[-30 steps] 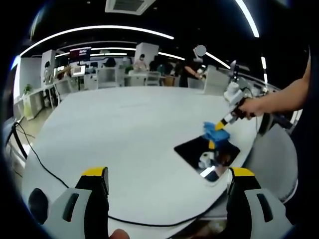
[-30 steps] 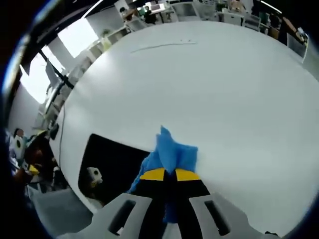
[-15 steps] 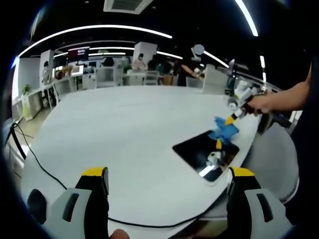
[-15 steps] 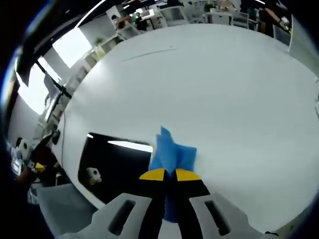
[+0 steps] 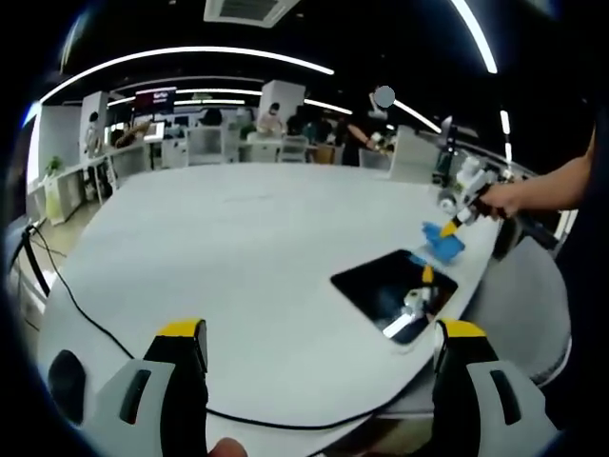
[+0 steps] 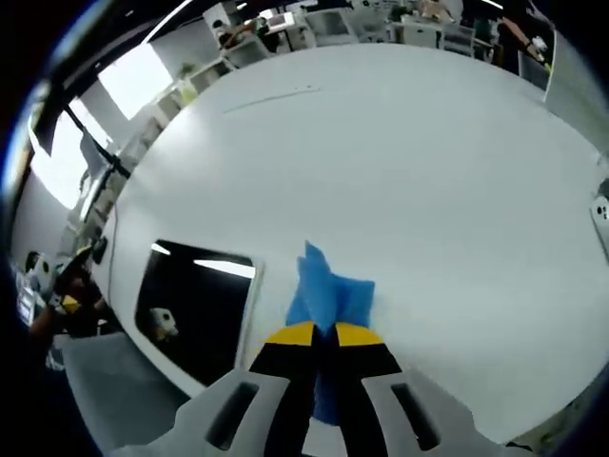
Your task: Wipe the mirror surface with the cleaning cloth until all visible marks leave the cleaned area.
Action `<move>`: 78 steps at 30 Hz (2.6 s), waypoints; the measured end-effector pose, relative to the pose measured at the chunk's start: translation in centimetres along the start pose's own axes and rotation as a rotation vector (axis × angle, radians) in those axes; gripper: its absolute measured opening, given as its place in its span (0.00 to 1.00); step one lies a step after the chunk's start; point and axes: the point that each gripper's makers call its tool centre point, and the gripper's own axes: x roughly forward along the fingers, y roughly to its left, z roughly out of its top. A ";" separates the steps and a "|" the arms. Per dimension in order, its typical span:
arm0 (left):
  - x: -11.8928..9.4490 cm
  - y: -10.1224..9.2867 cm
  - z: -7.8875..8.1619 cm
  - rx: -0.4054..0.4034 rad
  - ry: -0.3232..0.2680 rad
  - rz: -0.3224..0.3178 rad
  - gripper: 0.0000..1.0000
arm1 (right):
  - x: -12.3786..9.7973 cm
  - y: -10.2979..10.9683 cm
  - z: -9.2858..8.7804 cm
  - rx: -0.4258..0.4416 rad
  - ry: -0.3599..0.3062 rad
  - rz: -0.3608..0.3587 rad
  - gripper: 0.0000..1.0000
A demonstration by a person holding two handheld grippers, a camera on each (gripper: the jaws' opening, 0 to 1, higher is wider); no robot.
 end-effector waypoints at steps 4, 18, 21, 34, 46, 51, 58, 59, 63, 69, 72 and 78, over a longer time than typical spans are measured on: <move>0.0 0.1 0.2 0.001 -0.003 0.002 1.00 | 0.9 -0.1 -0.3 -0.015 0.011 -0.004 0.01; -0.3 0.3 0.1 0.001 0.000 0.011 1.00 | 2.7 -2.1 -2.0 -0.018 0.040 -0.072 0.01; -0.3 0.1 -0.6 -0.006 0.011 0.010 1.00 | 2.8 -2.2 -2.0 -0.062 0.025 -0.074 0.01; -1.1 0.1 -0.5 -0.008 0.010 0.024 1.00 | -3.5 0.8 -1.6 -0.244 -0.340 0.093 0.56; -1.0 -0.1 -0.4 0.037 0.006 0.048 1.00 | -6.3 -2.8 -1.8 -0.242 -0.446 0.046 1.00; -1.0 -0.9 0.5 0.042 -0.013 0.045 1.00 | -6.9 -3.5 -1.4 -0.276 -0.458 0.040 1.00; -0.5 -1.8 0.4 0.042 0.001 0.056 1.00 | -6.4 -3.1 -2.4 -0.363 -0.413 0.086 1.00; -0.5 -2.0 0.5 0.044 0.000 0.057 1.00 | -6.4 -3.1 -2.6 -0.367 -0.409 0.090 1.00; -0.6 -2.2 0.8 0.057 -0.011 0.065 1.00 | -6.6 -2.7 -3.2 -0.414 -0.419 0.126 1.00; -0.6 -2.5 1.4 0.063 -0.014 0.077 1.00 | -7.1 -2.7 -3.6 -0.443 -0.456 0.129 1.00; -0.6 -2.6 1.5 0.066 -0.009 0.083 1.00 | -7.0 -3.1 -3.5 -0.423 -0.462 0.125 1.00; -0.3 -3.2 1.9 0.079 -0.004 0.077 1.00 | -7.4 -3.2 -3.5 -0.376 -0.459 0.133 1.00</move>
